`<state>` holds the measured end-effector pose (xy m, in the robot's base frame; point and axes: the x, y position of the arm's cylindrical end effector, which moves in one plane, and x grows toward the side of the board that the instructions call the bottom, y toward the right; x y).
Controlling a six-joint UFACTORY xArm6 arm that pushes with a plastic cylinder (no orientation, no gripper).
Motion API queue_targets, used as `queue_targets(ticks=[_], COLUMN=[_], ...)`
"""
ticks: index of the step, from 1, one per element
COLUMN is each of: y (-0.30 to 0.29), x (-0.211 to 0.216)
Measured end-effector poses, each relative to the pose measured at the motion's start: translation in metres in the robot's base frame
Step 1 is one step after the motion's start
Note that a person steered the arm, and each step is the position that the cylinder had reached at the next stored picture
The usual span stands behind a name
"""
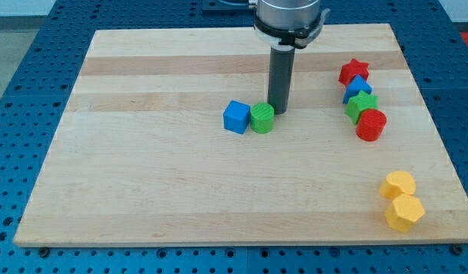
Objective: Place the arm towards the top right of the board
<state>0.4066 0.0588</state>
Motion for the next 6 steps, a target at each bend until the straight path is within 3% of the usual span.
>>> queue_targets(ticks=[2,3,5,6], y=[0.016,0.064,0.248,0.267], x=[-0.099,-0.146,-0.132,-0.056])
